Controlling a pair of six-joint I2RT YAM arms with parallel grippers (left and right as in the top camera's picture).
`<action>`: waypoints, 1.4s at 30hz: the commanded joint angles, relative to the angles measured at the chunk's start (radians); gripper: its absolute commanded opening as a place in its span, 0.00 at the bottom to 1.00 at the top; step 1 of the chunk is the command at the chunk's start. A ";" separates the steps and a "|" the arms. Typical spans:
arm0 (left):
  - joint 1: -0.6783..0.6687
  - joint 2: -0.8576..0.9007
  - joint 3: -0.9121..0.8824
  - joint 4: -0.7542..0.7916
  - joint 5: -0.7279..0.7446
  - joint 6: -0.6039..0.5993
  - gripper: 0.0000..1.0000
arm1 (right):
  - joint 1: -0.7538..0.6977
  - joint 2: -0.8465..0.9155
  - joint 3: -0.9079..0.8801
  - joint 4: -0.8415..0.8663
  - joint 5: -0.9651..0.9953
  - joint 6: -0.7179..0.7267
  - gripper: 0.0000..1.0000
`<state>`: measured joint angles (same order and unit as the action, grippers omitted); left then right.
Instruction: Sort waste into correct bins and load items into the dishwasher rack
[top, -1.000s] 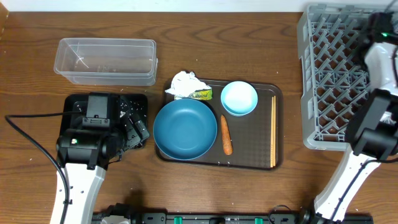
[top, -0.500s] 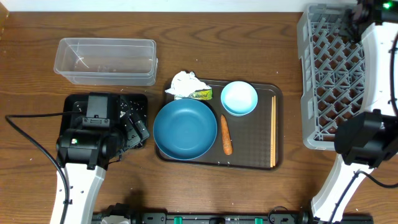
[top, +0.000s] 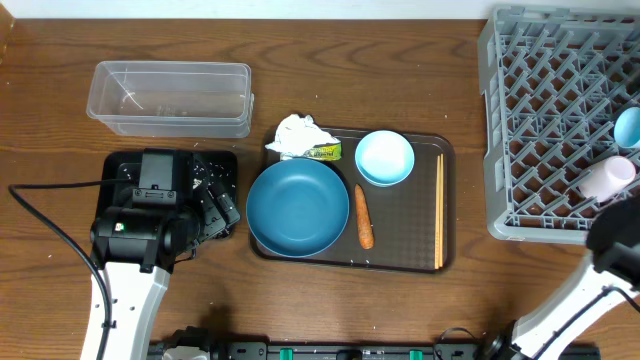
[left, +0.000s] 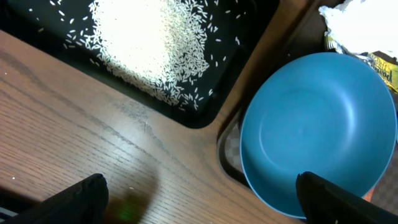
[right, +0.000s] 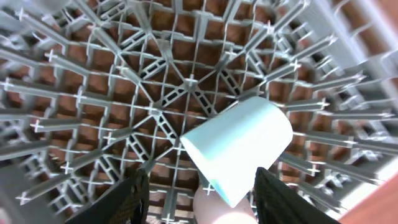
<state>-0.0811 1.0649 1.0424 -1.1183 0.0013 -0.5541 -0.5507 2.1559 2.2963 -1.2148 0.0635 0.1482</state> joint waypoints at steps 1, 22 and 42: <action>0.004 0.000 0.013 0.000 -0.001 -0.009 0.99 | -0.079 -0.007 0.012 -0.003 -0.236 -0.014 0.57; 0.004 0.000 0.013 0.000 -0.001 -0.009 0.99 | -0.214 0.117 -0.008 -0.049 -0.476 -0.336 0.66; 0.004 0.000 0.013 0.000 -0.001 -0.009 0.99 | -0.101 0.134 -0.008 -0.079 -0.328 -0.395 0.66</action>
<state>-0.0811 1.0649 1.0424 -1.1179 0.0013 -0.5541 -0.6811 2.2906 2.2890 -1.2892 -0.3054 -0.2466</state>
